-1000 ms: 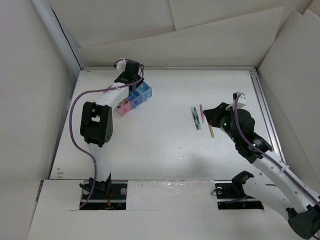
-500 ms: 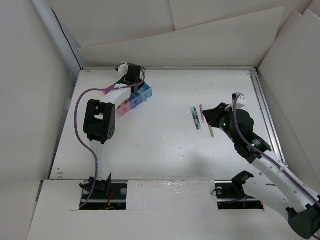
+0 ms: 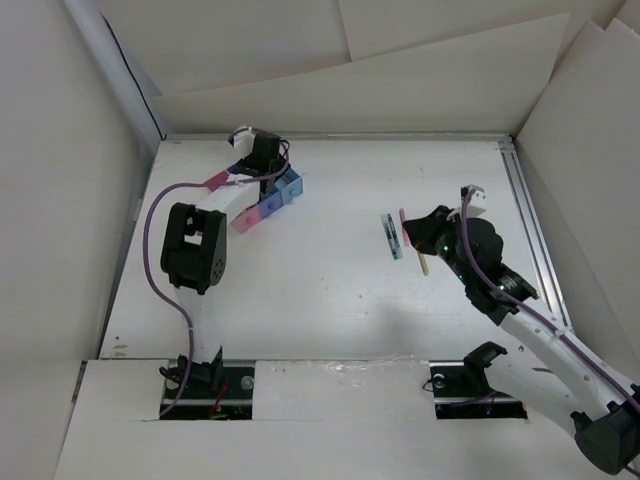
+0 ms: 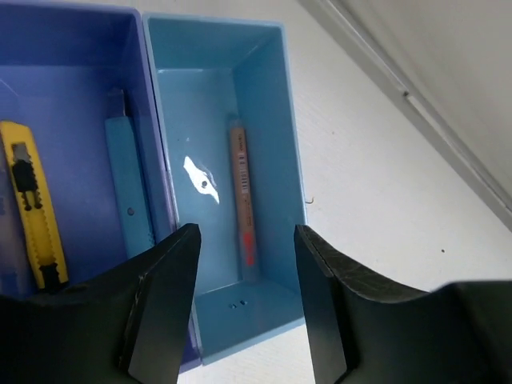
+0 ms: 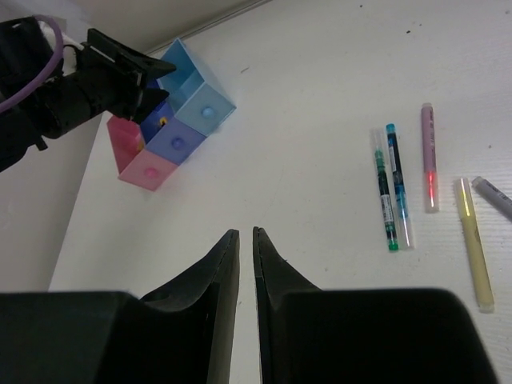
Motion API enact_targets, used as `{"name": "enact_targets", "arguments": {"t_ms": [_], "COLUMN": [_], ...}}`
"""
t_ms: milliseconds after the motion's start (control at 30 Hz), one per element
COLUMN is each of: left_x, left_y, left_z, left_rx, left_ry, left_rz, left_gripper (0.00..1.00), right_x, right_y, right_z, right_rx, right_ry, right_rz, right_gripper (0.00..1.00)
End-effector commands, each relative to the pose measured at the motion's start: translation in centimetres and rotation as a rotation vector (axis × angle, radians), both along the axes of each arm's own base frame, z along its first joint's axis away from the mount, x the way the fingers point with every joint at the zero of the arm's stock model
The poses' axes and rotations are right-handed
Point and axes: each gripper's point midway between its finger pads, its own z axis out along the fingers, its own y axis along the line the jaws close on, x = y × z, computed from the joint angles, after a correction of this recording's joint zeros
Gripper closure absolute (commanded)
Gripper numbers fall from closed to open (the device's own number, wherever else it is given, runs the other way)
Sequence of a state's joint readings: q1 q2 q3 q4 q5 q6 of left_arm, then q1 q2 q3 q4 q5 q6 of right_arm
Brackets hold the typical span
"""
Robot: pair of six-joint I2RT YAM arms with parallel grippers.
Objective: Sort the stationery into containers
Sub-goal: Place the pen in the storage box, then pick up the pen from the center of the board.
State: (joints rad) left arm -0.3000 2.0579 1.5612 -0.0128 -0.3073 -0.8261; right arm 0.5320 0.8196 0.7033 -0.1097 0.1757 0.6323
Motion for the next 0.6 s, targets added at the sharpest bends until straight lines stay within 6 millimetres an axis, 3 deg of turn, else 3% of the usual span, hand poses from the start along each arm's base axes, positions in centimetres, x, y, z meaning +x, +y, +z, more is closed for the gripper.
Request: {"name": "enact_targets", "arguments": {"t_ms": [0, 100, 133, 200, 233, 333, 367, 500, 567], "left_x": [-1.5, -3.3, -4.9, -6.6, -8.5, -11.3, -13.2, -16.4, -16.7], "left_y": [0.4, -1.2, -3.6, -6.9, -10.2, -15.0, -18.0, -23.8, -25.0], "left_z": [8.8, 11.8, 12.6, 12.1, 11.1, 7.8, 7.1, 2.0, -0.5], "left_rx": [0.022, 0.079, 0.087, 0.091, 0.090, 0.120, 0.113, 0.118, 0.139], "left_ry": [-0.211, -0.293, -0.313, -0.311, -0.295, -0.246, -0.237, -0.137, -0.082], "left_rz": [0.010, -0.027, -0.071, -0.147, -0.222, -0.319, -0.382, -0.530, -0.553], "left_gripper": [0.54, 0.65, 0.72, 0.84, 0.88, 0.91, 0.91, 0.87, 0.85], "right_x": [0.4, 0.6, 0.7, 0.7, 0.6, 0.7, 0.7, 0.8, 0.8], "right_y": [0.4, 0.0, -0.2, -0.3, -0.6, -1.6, -1.6, -2.3, -2.5], "right_z": [1.7, 1.2, 1.2, 0.8, 1.1, 0.8, 0.8, 1.2, 1.0], "right_rx": [0.031, 0.031, 0.029, 0.029, 0.032, 0.032, 0.032, 0.040, 0.033], "right_ry": [-0.060, -0.052, -0.053, -0.045, -0.055, -0.058, -0.058, -0.067, -0.061], "right_rz": [0.000, -0.026, -0.039, -0.056, -0.068, -0.122, -0.122, -0.160, -0.169], "right_gripper": [0.82, 0.82, 0.85, 0.94, 1.00, 1.00, 1.00, 0.97, 0.90]}}
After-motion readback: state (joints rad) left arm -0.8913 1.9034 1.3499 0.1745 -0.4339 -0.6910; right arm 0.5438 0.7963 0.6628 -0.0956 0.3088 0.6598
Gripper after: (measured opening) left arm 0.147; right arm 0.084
